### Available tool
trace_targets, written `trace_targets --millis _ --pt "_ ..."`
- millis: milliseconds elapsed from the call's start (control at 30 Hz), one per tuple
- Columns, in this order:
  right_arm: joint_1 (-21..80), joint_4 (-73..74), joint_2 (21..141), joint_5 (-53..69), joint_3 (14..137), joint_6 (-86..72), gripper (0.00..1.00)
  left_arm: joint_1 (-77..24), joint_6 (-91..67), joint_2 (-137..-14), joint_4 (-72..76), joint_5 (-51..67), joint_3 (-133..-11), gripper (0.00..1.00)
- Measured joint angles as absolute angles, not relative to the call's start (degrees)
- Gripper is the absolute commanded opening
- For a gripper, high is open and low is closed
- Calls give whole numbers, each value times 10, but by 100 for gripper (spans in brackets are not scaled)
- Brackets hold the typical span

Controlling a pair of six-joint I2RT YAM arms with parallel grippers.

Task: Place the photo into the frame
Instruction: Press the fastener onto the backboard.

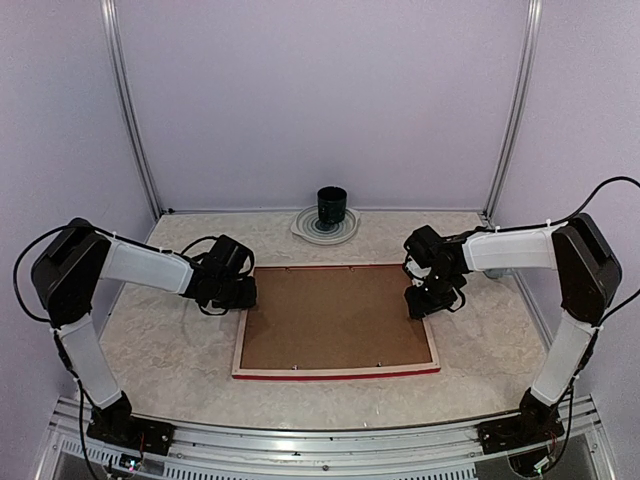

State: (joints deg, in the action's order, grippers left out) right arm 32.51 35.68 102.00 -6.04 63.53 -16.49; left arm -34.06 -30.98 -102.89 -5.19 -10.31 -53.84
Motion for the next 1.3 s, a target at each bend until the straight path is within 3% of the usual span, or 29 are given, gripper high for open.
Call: trace_targets --millis 267,467,733,1067,1300 --pt "325 357 1019 -62 635 -165 55 -342 -311 -1020 -61 -95 -539 43" --pt "327 357 1018 -64 636 -167 68 -342 -317 -981 -61 -110 -537 62" --pt "328 362 1011 -64 635 -175 83 -343 -323 -913 -61 -129 -522 98" --pt "302 335 929 -45 597 -190 91 -374 -322 -861 -63 -147 -502 99" --pt "265 303 881 -15 568 -205 89 -412 -306 -839 -70 -171 -500 99"
